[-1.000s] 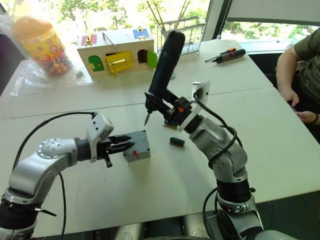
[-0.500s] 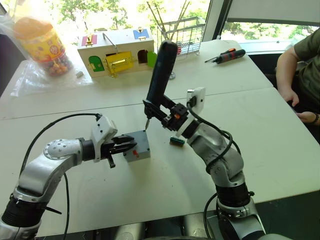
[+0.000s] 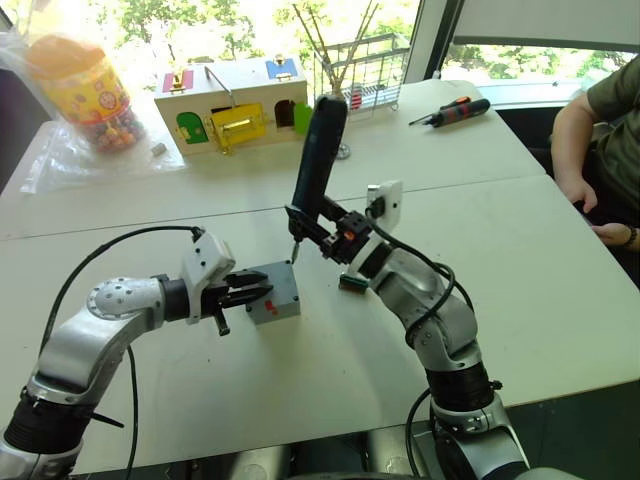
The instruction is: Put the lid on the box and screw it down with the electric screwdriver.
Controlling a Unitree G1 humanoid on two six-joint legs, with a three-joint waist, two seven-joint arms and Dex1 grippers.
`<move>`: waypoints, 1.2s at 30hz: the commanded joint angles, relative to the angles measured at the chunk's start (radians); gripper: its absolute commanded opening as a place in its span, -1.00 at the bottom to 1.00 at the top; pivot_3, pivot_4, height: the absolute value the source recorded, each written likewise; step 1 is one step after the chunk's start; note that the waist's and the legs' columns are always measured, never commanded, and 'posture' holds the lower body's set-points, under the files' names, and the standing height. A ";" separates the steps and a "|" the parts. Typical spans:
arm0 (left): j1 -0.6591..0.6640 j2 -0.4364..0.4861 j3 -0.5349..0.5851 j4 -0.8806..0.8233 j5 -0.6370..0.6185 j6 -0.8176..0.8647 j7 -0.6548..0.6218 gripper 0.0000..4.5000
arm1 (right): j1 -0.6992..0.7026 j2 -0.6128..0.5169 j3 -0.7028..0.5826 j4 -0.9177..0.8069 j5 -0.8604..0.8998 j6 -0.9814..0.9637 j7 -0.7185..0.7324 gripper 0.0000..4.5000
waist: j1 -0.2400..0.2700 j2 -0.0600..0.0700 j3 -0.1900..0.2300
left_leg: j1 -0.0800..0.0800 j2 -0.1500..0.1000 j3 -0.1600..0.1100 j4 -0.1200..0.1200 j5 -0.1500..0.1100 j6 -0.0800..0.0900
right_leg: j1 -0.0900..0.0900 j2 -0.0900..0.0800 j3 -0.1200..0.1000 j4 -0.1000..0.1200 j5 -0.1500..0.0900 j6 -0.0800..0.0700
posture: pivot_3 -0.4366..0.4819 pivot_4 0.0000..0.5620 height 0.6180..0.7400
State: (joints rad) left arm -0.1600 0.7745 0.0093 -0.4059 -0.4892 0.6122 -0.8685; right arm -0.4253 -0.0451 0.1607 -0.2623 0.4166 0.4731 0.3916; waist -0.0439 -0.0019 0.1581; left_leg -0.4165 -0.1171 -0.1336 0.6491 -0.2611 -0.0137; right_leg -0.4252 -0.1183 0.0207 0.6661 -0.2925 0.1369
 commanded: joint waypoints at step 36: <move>0.008 -0.006 -0.060 0.037 0.061 -0.033 -0.001 -0.56 | -0.001 0.003 0.094 0.031 -0.084 -0.120 0.074 -0.25 | 0.002 0.001 -0.002 | 0.009 0.000 0.000 -0.002 0.000 0.001 | 0.007 0.000 0.000 -0.001 0.000 0.000 | -0.05 -0.47 1.00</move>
State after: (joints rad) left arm -0.1627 0.7718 -0.0211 -0.3887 -0.4509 0.5619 -0.8708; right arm -0.4103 -0.0438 0.2184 -0.2310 0.3542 0.3658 0.4490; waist -0.0421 -0.0009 0.1558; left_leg -0.4078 -0.1171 -0.1336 0.6470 -0.2615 -0.0132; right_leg -0.4182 -0.1183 0.0208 0.6655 -0.2926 0.1368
